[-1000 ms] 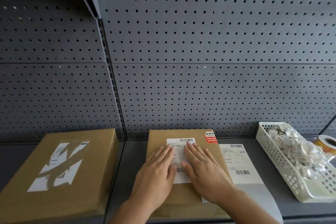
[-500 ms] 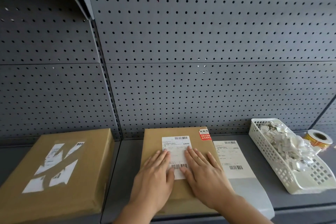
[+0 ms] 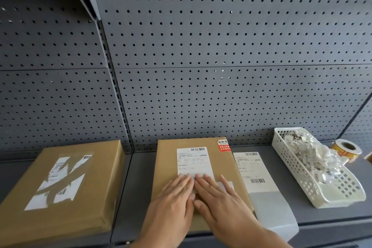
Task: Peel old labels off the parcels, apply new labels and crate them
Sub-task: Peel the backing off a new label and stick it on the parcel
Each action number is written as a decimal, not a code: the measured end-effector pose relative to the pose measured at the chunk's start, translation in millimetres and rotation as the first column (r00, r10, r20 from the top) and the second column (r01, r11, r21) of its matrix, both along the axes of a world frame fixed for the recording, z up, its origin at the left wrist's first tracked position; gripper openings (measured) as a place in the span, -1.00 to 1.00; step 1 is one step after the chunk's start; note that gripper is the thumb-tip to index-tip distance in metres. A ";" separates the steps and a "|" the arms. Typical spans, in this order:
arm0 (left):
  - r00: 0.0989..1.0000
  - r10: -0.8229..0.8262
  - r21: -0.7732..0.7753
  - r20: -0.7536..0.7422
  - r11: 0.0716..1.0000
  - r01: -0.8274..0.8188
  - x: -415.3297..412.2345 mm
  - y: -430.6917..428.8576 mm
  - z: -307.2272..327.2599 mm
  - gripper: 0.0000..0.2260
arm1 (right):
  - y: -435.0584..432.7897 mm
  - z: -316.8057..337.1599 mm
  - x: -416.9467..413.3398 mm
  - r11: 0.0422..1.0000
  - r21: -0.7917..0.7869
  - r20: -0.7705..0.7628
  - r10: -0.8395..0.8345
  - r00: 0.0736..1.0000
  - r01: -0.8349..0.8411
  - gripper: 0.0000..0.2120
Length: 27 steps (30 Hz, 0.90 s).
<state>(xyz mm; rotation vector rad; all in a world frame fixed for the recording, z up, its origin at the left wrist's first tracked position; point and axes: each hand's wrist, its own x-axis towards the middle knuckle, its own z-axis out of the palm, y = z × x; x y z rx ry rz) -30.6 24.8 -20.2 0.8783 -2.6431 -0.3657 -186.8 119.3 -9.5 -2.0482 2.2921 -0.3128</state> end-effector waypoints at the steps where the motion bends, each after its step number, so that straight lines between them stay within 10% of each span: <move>1: 1.000 -0.010 -0.008 0.010 1.000 0.010 1.4 0.7 -3.6 -0.57 | 1.0 -3.6 1.6 1.000 0.014 0.003 0.018 1.000 -0.018 -0.47; 13: 0.989 0.107 0.062 0.098 0.992 -0.114 31.1 -4.2 -4.2 -0.41 | 28.6 -3.6 -18.5 0.990 0.039 -0.002 -0.137 0.991 0.137 -0.43; 19: 0.924 0.358 0.176 -0.134 0.926 -0.333 51.2 -23.4 13.7 -0.56 | 26.4 1.4 -32.8 0.989 -0.007 0.212 -0.143 0.967 0.147 -0.39; 27: 0.732 0.648 0.834 -0.210 0.510 -0.212 34.1 -48.5 -1.5 -0.56 | 8.8 14.3 -49.0 0.856 0.167 0.797 -0.409 0.444 0.489 -0.45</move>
